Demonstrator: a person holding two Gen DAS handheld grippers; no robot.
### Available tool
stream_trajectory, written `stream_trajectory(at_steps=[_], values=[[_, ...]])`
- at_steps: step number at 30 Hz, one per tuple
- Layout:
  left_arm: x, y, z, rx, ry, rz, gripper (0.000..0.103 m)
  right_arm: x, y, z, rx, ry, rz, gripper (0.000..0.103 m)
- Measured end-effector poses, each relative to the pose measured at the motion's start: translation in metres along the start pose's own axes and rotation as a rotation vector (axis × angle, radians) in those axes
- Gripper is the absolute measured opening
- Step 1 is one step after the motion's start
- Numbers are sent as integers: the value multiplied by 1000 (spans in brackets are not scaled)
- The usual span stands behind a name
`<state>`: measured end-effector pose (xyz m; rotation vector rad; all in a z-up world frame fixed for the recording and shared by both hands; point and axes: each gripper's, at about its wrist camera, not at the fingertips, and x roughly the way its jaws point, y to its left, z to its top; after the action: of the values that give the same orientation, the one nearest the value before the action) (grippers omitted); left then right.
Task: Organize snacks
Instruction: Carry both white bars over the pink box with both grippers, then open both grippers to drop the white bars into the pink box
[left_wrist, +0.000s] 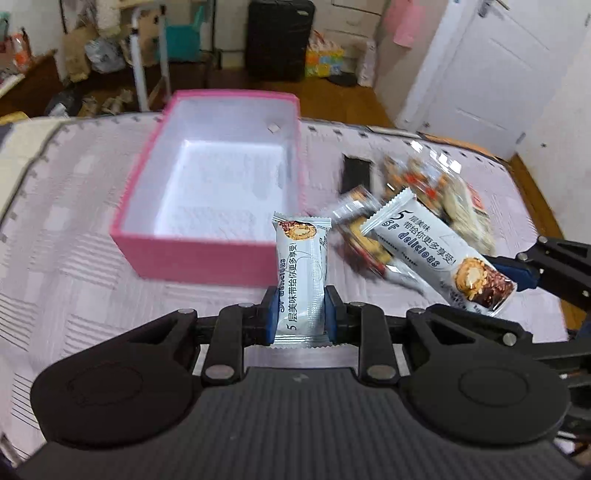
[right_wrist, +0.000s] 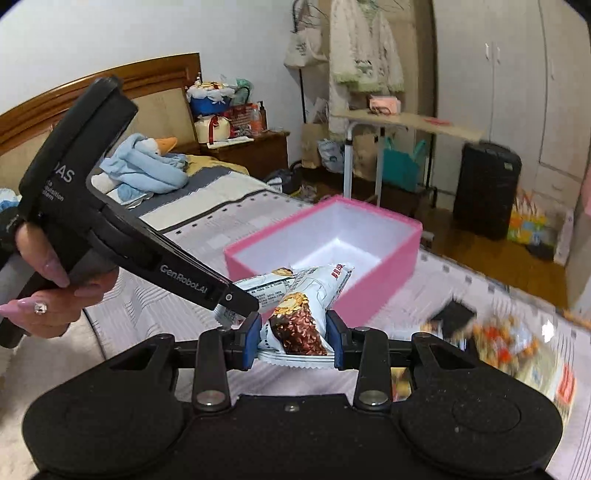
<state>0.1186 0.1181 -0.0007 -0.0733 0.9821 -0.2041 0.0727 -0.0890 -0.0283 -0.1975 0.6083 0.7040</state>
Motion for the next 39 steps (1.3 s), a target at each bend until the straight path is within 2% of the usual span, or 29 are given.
stream_trajectory(at_steps=[4, 9, 14, 19, 25, 32, 35, 38, 39], values=[[8, 12, 36, -5, -1, 33, 24, 30, -6, 27, -48, -16, -8, 42], [35, 22, 84, -9, -44, 70, 24, 79, -35, 51, -8, -25, 6, 42], [87, 49, 116, -107, -91, 67, 24, 137, -63, 68, 9, -32, 14, 42], [143, 81, 128, -227, -39, 72, 24, 188, -76, 74, -45, 12, 17, 42], [200, 115, 133, -345, 55, 69, 24, 246, -76, 72, -129, 123, -18, 42], [229, 123, 134, -376, 114, 83, 25, 277, -71, 68, -188, 203, -6, 43], [239, 125, 133, -387, 135, 88, 28, 285, -69, 68, -198, 244, -5, 46], [235, 122, 132, -342, 133, 142, 41, 280, -68, 67, -193, 254, -26, 56], [230, 120, 131, -320, 118, 163, 44, 274, -68, 67, -181, 246, -23, 57]])
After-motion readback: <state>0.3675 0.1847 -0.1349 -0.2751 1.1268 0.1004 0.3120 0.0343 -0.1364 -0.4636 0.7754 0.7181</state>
